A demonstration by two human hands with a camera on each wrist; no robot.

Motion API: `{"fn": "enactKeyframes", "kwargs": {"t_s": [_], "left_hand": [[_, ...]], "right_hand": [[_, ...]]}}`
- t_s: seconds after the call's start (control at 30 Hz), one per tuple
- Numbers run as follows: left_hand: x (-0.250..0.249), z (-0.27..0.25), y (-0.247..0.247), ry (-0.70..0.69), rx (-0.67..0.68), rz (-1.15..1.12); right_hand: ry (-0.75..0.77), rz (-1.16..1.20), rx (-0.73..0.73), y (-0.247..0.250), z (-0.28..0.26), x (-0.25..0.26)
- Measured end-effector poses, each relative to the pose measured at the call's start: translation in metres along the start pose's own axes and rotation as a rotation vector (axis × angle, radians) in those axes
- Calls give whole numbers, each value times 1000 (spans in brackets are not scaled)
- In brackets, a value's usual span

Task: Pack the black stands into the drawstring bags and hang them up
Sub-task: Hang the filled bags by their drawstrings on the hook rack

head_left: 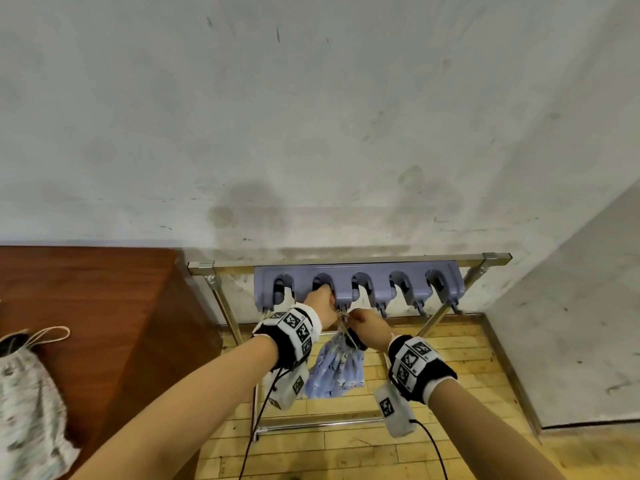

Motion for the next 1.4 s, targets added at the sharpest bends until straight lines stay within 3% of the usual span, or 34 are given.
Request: {"fn": "enactKeyframes", "kwargs": {"t_s": [0.1,0.2,0.33,0.4,0.53,0.63,0.8,1.03,1.13,1.4], "left_hand": [[5,-3,20,-26,34,-153],[8,-19,56,-57,-14,-368],[32,-49,105,-57,-100,-592],[64,-67,127,-2,-184,-607],[142,-121,175,111,-321,-598],[210,-165,212,188,-422,-570],[346,-218,274,333,-573,-625],[517,-256,340,552,-575,-581],[561,-251,363,591,-568,-558],[604,-188,392,592,-416,-403]], "right_hand": [[0,-4,-23,16,-2,9],[7,-128,17,38,-13,32],[154,-471,220,53,-28,115],[290,-464,222,47,-27,168],[526,-322,119,-3,-13,259],[561,-311,196,-62,3,303],[587,-384,300,-157,27,382],[460,-378,289,-269,96,478],[398,-380,273,-309,117,494],[334,-340,303,-384,173,515]]}}
Point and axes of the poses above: each hand's wrist, its own z-axis towards the middle knuckle, its own y-axis out of the back of the hand, x = y × z, the point moved 4 cm from there along z, towards the middle knuckle, and after that the axes turned 5 degrees about -z, right-handed, at the moved point
